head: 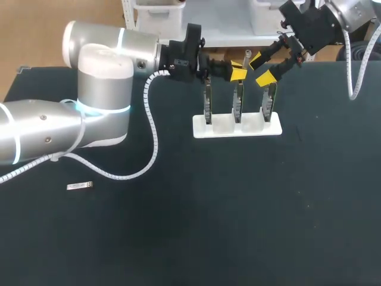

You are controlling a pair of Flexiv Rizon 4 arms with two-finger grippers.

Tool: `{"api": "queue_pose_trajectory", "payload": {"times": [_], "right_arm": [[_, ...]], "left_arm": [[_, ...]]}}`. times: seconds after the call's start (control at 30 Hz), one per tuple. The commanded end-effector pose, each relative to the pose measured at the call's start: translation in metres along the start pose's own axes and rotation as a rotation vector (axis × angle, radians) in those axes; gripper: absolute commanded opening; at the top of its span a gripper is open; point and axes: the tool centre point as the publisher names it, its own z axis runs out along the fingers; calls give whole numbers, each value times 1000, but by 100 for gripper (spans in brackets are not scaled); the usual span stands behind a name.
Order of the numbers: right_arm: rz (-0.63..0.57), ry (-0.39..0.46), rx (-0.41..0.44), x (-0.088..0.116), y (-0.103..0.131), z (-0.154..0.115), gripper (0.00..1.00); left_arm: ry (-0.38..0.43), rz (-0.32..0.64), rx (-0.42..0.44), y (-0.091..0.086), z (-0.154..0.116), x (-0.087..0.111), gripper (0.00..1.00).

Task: Pick up the optical module with the left hand, and insert it into the network port with the right hand.

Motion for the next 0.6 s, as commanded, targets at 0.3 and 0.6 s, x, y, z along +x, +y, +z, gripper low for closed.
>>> {"api": "queue_pose_trajectory", "payload": {"times": [0.3,0.6], "right_arm": [[0,0,5,0,2,0,100],[0,0,5,0,2,0,100]], "left_arm": [[2,1,-5,1,-3,-2,0],[4,-2,-1,3,-4,-2,0]]}}
